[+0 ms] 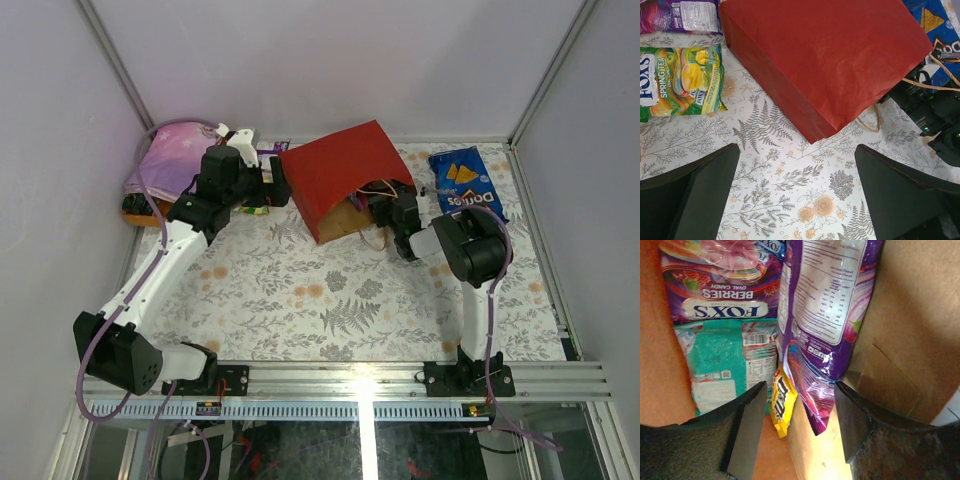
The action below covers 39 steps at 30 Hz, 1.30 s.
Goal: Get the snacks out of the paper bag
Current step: Take out the snack from the paper bag.
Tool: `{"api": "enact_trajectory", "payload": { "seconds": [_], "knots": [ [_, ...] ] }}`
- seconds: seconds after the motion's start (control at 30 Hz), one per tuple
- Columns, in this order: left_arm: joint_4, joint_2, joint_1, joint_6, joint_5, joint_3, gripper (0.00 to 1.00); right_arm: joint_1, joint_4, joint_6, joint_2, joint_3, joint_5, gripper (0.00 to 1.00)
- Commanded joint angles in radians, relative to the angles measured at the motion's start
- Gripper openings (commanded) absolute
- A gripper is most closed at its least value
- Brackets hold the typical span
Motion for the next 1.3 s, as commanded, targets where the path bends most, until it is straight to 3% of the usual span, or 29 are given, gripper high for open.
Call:
{"api": "enact_trajectory", "payload": {
  "seconds": [0.0,0.13,0.33,0.5,0.67,0.8,1.0,1.1,1.27],
  "knots": [
    [0.037,-0.027,0.012,-0.001,-0.003,-0.001,1.00,0.019,-0.117,0.025,0.031,0.084,0.060,0.62],
    [0.034,-0.020,0.012,-0.002,-0.001,0.001,1.00,0.030,-0.165,0.029,0.064,0.132,0.068,0.59],
    [0.034,-0.012,0.016,-0.003,0.006,0.003,1.00,0.036,-0.148,0.047,0.113,0.176,0.038,0.39],
    [0.032,-0.004,0.018,-0.001,0.014,0.004,1.00,0.038,-0.133,0.048,0.118,0.179,0.036,0.29],
    [0.029,-0.001,0.022,-0.001,0.023,0.007,1.00,0.037,-0.124,0.040,0.111,0.171,0.026,0.01],
    [0.028,-0.001,0.021,0.001,0.018,0.006,1.00,0.040,-0.115,0.039,0.064,0.123,0.010,0.00],
    [0.023,0.000,0.023,0.006,0.006,0.007,1.00,0.050,-0.093,0.021,-0.170,-0.096,-0.095,0.00],
    [0.021,0.004,0.023,0.009,0.004,0.008,1.00,0.052,-0.166,-0.015,-0.340,-0.229,-0.173,0.00],
    [0.018,0.020,0.025,0.011,0.005,0.009,1.00,0.057,-0.551,-0.150,-0.745,-0.443,-0.216,0.00]
  ]
}}
